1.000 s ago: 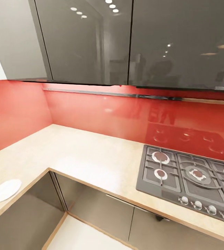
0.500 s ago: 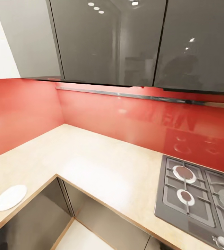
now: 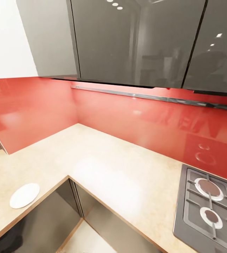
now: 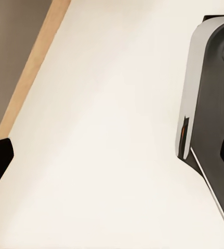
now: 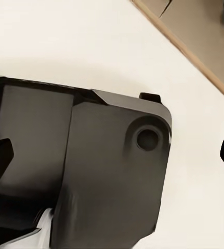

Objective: Set up a coffee station on the kitchen countertop: keep the coffee maker on the countertop, move the bottle of coffee from the kitchen shelf to the counter next to the coffee maker, place a paper coffee filter on top of the coffee maker, put the saucer next to the coffee maker with the coffee cup on the saucer, and place the electric kettle next to the coffee maker.

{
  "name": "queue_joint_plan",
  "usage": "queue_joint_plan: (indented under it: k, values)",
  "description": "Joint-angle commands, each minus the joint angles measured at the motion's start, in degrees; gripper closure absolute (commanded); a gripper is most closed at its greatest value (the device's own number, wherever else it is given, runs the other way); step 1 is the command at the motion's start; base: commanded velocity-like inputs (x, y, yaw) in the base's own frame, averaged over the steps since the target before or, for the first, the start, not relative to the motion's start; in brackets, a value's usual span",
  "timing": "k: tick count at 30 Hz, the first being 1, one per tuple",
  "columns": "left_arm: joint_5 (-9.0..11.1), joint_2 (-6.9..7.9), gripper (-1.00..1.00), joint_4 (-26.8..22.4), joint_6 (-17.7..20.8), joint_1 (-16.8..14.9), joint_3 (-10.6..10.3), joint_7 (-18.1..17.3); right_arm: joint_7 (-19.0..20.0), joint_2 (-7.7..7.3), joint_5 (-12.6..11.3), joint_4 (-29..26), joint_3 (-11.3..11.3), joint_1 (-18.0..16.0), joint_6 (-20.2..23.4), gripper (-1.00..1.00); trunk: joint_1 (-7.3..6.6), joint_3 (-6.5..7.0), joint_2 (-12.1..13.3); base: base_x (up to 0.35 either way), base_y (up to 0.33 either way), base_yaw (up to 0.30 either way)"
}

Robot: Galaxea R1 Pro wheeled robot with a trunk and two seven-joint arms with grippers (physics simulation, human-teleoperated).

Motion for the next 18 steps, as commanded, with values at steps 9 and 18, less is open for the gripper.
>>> queue_joint_plan:
  k: [9,18]
  values:
    - [-0.6,-0.08,-1.0,0.0,-0.25,-0.01,0.44,0.12,0.02,-0.04,0.11,0.06,0.19,-0.05,-0.18,-1.0,0.03,-0.57,-0.11,0.001,0.0,0.234]
    - [-0.6,-0.08,-1.0,0.0,-0.25,-0.01,0.44,0.12,0.02,-0.22,0.11,0.1,0.19,-0.05,-0.18,-1.0,0.03,-1.04,-0.11,-0.001,0.0,0.234]
